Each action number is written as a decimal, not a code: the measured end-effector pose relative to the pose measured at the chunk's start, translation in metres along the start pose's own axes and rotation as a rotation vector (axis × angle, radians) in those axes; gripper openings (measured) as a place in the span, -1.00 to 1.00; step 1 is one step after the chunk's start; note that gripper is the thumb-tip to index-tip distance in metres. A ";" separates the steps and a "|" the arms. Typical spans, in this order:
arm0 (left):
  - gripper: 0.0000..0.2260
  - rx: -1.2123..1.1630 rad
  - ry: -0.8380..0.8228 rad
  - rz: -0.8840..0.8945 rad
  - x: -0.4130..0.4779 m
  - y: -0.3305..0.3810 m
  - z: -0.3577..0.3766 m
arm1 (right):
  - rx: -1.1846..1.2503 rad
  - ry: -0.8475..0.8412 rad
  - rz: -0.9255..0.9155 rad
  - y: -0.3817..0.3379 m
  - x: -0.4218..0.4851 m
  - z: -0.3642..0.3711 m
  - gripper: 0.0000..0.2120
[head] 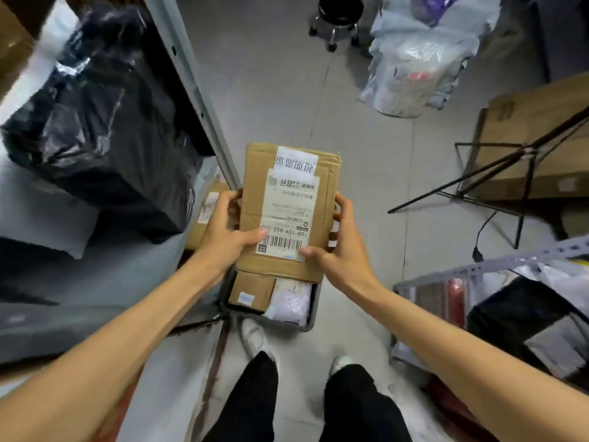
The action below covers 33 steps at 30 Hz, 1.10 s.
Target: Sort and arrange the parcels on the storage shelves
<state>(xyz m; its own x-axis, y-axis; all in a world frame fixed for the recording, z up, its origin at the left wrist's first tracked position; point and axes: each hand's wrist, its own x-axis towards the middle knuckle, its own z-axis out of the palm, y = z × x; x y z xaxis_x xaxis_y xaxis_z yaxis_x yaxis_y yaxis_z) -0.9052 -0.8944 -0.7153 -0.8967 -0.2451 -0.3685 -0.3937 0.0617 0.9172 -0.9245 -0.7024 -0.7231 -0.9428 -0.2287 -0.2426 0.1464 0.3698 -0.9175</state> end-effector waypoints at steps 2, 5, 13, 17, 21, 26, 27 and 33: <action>-0.48 0.005 -0.002 -0.073 0.025 -0.031 -0.006 | -0.003 0.010 0.068 0.025 0.016 0.026 -0.17; -0.45 0.030 0.007 -0.149 0.063 -0.081 -0.012 | 0.005 -0.003 0.138 0.069 0.040 0.057 -0.13; -0.41 0.059 0.039 -0.333 0.136 -0.228 -0.006 | 0.001 -0.016 0.324 0.205 0.093 0.139 -0.06; -0.36 0.119 0.039 -0.434 0.158 -0.306 -0.003 | 0.044 -0.026 0.415 0.277 0.094 0.184 -0.08; -0.38 0.168 0.025 -0.515 0.173 -0.367 -0.005 | 0.098 -0.041 0.500 0.330 0.102 0.217 -0.12; -0.38 0.210 0.054 -0.556 0.203 -0.426 -0.011 | 0.112 -0.100 0.570 0.375 0.131 0.247 -0.11; -0.38 0.227 0.064 -0.559 0.209 -0.435 -0.011 | 0.116 -0.107 0.580 0.383 0.136 0.253 -0.11; -0.39 0.364 0.137 -0.502 0.248 -0.473 -0.016 | 0.114 -0.088 0.572 0.415 0.174 0.282 -0.09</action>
<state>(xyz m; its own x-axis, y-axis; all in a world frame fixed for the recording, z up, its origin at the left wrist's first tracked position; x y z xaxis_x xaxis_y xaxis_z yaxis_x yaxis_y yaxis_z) -0.9383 -0.9999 -1.2381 -0.5606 -0.4495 -0.6954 -0.8246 0.2265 0.5184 -0.9435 -0.8426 -1.2351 -0.6768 -0.0975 -0.7297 0.6601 0.3585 -0.6601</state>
